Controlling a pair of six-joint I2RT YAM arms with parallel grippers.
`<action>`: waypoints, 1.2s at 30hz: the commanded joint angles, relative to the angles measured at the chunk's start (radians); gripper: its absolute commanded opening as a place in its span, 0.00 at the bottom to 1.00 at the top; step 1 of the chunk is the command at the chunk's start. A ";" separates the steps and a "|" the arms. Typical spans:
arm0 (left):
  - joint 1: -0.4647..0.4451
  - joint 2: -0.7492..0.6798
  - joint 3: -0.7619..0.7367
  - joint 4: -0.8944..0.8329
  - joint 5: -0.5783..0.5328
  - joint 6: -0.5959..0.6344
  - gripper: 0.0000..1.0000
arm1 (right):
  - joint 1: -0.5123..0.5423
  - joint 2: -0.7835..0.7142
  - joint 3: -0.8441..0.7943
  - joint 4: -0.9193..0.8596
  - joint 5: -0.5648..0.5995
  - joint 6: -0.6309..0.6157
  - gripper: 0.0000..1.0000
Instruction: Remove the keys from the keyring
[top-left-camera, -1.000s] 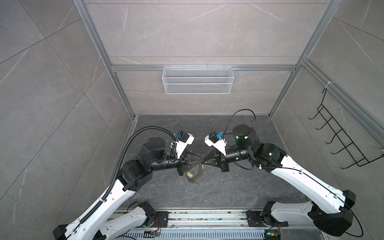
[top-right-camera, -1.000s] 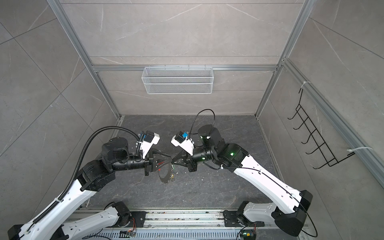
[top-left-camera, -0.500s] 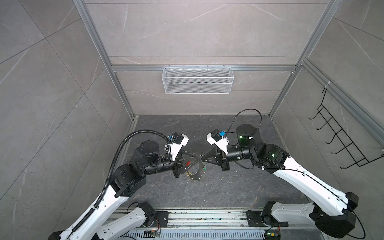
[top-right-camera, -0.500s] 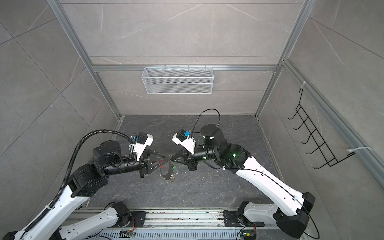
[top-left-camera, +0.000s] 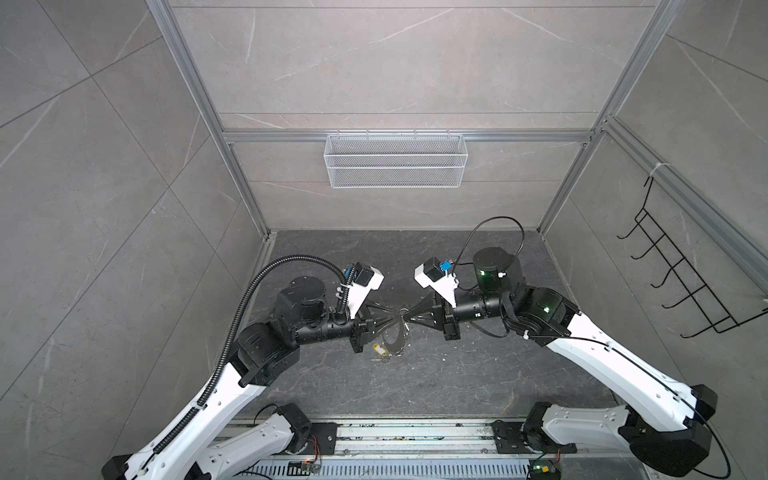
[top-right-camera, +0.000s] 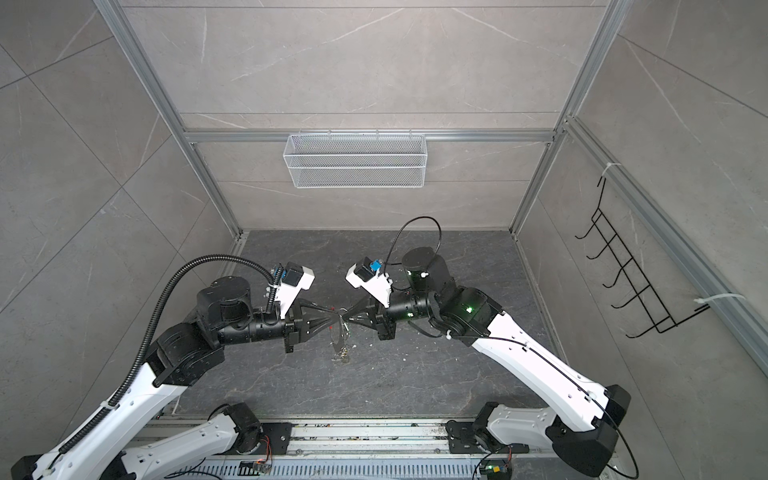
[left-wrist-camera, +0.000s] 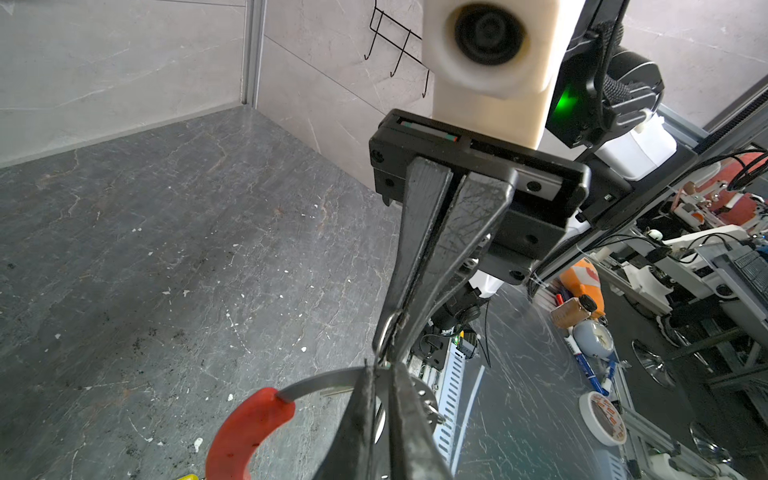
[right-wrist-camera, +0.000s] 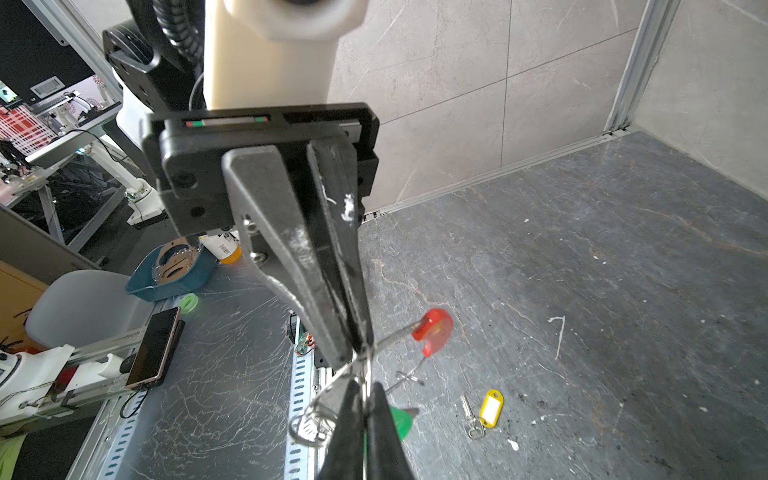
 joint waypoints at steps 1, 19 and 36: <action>-0.007 0.018 0.023 0.059 0.069 0.017 0.11 | 0.008 -0.001 0.012 0.036 -0.033 0.015 0.00; -0.006 0.048 0.023 0.108 0.103 0.023 0.00 | 0.008 0.015 0.010 0.037 -0.067 0.018 0.00; -0.001 -0.001 0.071 -0.011 0.032 0.100 0.25 | 0.007 0.015 0.033 -0.036 -0.112 -0.035 0.00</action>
